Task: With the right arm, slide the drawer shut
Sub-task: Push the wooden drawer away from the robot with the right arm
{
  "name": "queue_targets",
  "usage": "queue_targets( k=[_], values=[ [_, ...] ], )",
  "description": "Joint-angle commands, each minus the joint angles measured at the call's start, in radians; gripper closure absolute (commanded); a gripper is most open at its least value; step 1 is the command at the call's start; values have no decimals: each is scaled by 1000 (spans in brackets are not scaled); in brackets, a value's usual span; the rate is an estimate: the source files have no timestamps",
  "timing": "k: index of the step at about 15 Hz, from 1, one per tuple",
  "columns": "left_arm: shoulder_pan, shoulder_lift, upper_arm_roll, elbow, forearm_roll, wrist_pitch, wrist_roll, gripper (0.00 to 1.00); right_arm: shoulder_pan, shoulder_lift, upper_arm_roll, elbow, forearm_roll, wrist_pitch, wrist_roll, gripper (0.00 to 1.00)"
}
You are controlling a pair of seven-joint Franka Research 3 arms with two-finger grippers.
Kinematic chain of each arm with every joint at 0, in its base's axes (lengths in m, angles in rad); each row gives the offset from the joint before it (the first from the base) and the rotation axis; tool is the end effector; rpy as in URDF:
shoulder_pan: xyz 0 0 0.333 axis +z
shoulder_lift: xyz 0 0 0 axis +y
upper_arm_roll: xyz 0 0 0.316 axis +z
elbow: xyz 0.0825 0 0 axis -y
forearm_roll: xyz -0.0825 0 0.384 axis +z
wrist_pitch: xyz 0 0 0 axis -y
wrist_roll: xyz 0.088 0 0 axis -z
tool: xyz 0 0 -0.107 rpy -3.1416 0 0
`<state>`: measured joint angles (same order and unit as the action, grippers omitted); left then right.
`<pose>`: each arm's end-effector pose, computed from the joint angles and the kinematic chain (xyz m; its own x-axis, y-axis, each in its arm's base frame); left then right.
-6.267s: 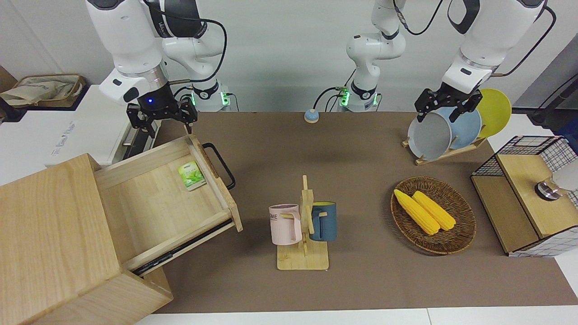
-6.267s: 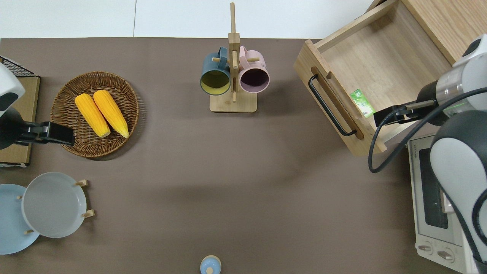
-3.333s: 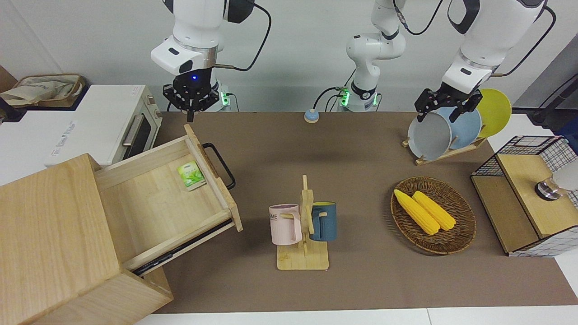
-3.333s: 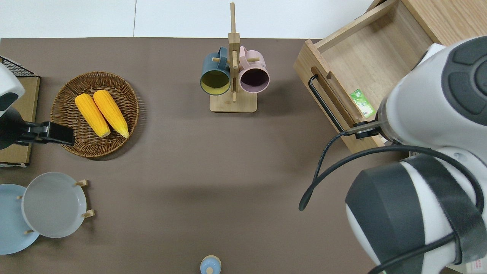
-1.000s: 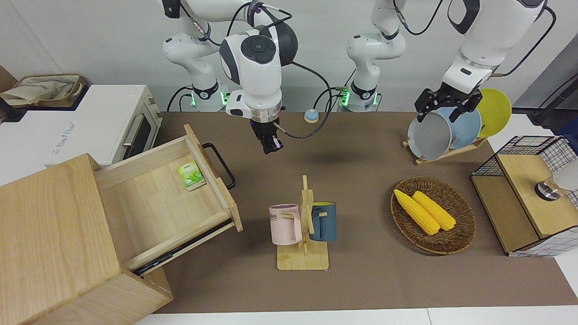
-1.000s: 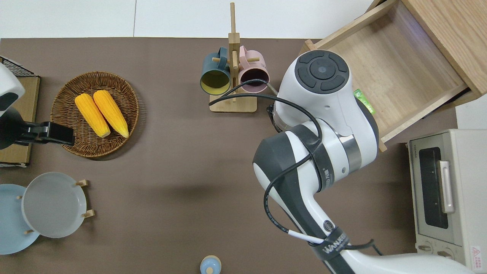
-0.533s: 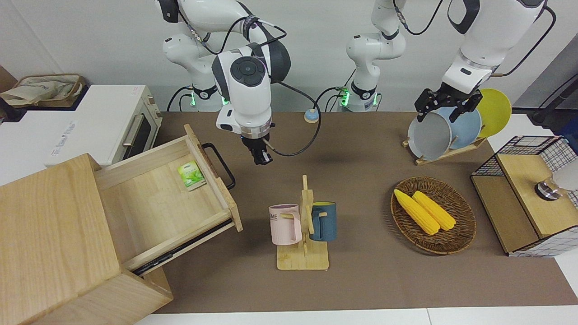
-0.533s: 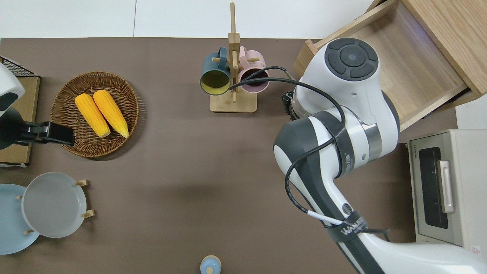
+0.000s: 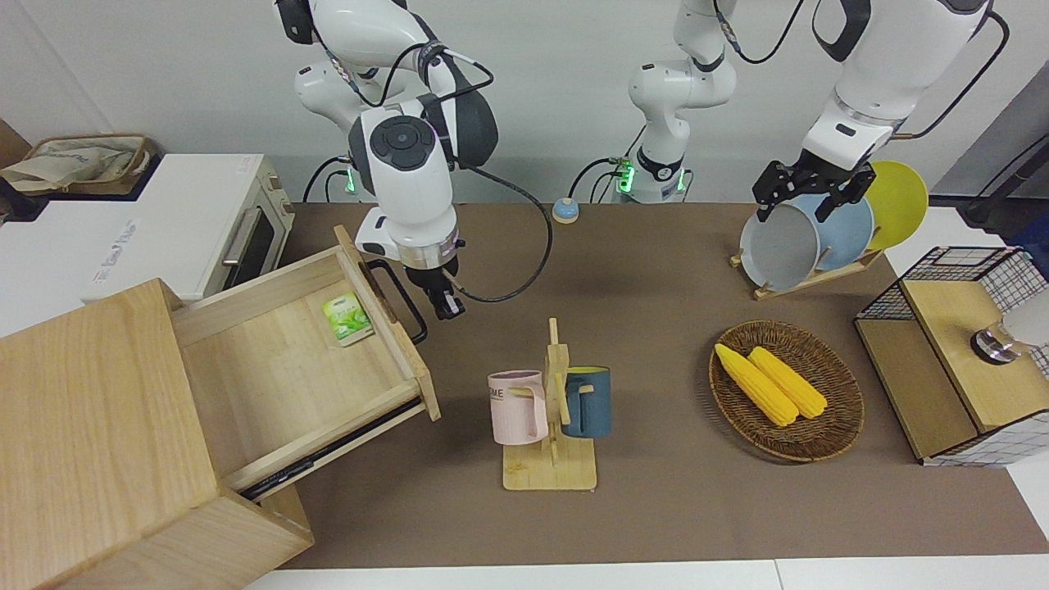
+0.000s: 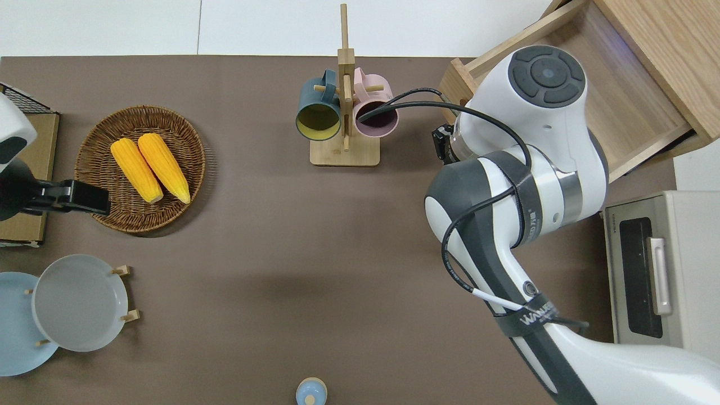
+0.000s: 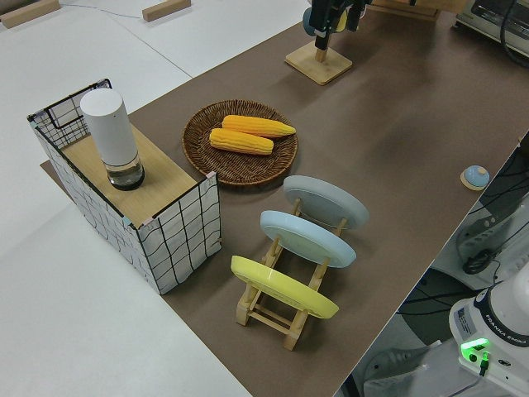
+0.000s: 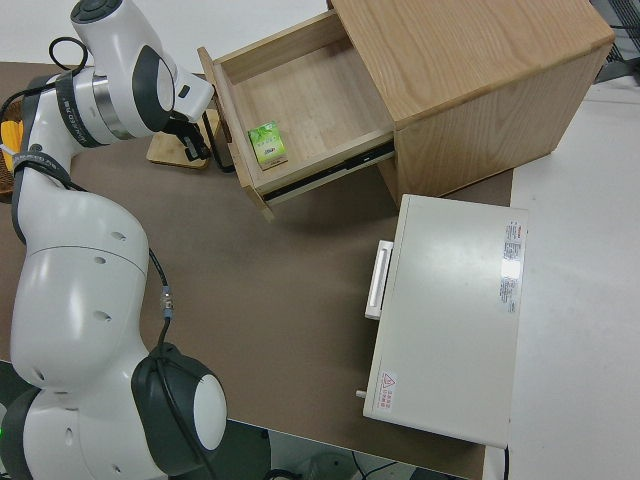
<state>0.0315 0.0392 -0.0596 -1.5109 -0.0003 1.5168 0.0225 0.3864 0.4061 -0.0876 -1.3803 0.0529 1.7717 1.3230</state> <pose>0.5612 -0.0151 0.6261 0.9982 -0.0506 -0.0332 -0.0505 -0.9987 0.0034 0.6451 0.2140 0.4817 0.5162 -0.8563 -0.0198 -0.8563 -0.5164 0.0086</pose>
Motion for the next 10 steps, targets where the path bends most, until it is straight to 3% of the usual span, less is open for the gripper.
queue_targets(
  k=[1, 3, 10],
  values=[
    [4, 11, -6, 24, 17, -20, 10, 7, -46, 14, 14, 24, 5, 9, -27, 1000],
    [4, 11, -6, 24, 17, -20, 10, 7, -52, 14, 11, 38, 5, 8, -19, 1000],
    [4, 11, -6, 26, 17, -20, 10, 7, -155, 16, 31, 55, 8, 9, -50, 1000]
  ],
)
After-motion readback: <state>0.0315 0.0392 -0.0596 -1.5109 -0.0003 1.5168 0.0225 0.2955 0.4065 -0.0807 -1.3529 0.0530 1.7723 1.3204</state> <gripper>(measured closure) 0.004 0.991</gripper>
